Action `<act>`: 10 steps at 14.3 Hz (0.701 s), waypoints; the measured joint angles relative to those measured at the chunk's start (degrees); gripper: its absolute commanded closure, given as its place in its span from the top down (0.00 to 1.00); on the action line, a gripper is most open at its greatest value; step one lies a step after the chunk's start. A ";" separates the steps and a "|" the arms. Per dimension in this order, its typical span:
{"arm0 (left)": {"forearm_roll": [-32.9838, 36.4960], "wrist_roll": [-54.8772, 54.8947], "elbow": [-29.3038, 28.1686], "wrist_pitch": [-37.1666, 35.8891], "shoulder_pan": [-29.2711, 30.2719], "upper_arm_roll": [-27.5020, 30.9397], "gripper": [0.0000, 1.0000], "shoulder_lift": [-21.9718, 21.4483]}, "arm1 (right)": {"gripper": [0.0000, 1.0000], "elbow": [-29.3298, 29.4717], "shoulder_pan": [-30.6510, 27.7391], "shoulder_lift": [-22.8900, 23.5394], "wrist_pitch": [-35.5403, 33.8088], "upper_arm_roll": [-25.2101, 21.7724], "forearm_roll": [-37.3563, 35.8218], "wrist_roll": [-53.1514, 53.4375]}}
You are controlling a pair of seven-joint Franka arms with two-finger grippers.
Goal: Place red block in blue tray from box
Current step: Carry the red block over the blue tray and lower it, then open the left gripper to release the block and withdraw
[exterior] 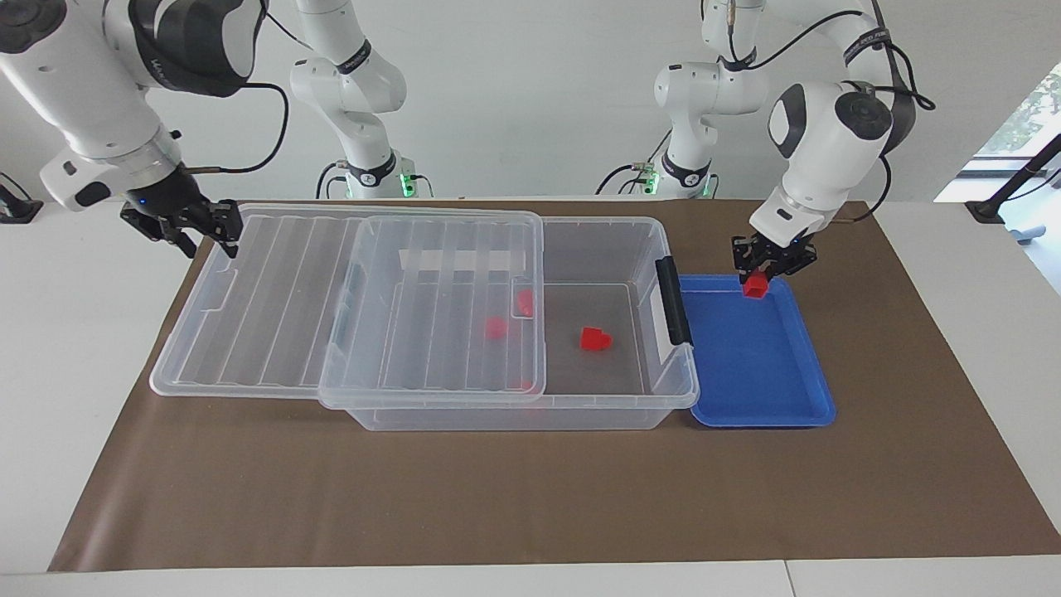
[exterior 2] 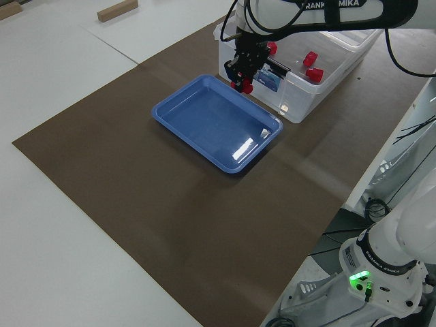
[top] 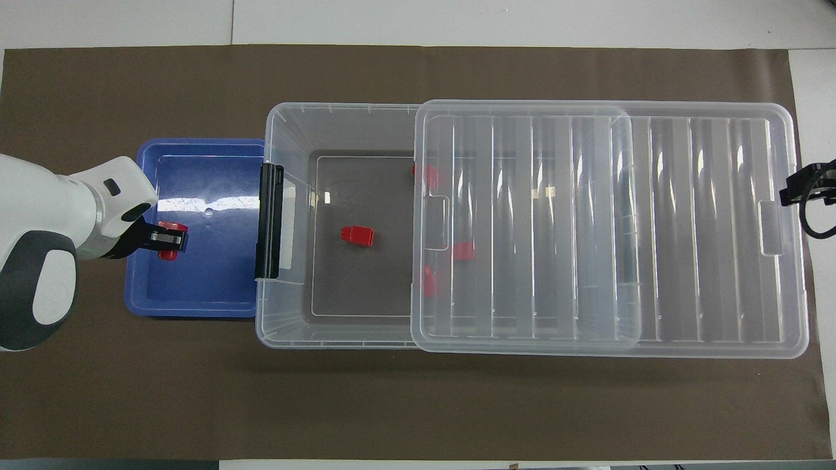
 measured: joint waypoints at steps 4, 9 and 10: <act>0.00 0.38 -3.95 9.56 1.00 -0.02 0.00 5.54 | 0.00 -2.79 -0.33 0.29 5.07 -6.51 0.00 -6.80; 0.00 0.45 -4.45 16.27 2.01 -0.03 0.00 11.47 | 0.00 -10.78 -0.50 0.99 15.98 -10.95 0.00 -12.23; 0.00 0.48 -4.46 16.77 2.23 -0.03 0.00 11.88 | 0.00 -11.92 -0.45 1.09 17.25 -10.79 0.00 -12.13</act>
